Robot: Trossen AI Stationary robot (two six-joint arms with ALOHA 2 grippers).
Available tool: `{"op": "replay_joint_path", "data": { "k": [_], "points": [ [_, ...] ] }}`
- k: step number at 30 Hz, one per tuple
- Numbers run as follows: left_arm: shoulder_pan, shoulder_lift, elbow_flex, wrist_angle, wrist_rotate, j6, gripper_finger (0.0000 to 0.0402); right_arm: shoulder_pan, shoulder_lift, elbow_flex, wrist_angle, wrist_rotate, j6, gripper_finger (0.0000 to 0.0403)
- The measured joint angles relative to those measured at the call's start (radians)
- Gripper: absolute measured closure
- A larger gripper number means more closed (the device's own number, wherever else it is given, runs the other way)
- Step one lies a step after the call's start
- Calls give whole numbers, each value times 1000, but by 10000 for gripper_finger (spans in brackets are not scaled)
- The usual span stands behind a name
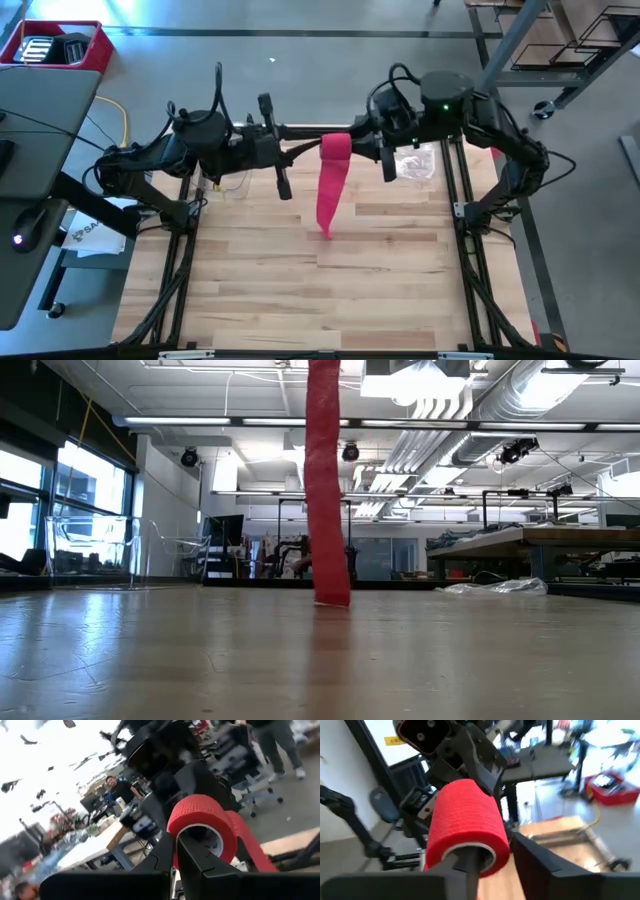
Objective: Roll bandage
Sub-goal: Roll the red bandage
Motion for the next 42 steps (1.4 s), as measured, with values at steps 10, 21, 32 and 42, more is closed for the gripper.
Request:
{"op": "replay_joint_path", "data": {
  "k": [10, 21, 32, 42],
  "points": [
    [16, -8, 0, -1, -63, -344, 336, 105, -2, -1, 76, 293, -552, 387],
    [85, -1, 0, 17, 127, -603, 316, 236, -2, -2, 179, 471, -1087, 379],
    [111, 25, 0, 106, 293, -581, 332, 275, -4, -2, 217, 507, -1155, 377],
    [110, 25, 0, 136, 277, -303, 386, 274, -14, -2, 210, 510, -784, 275]
  ]
}}
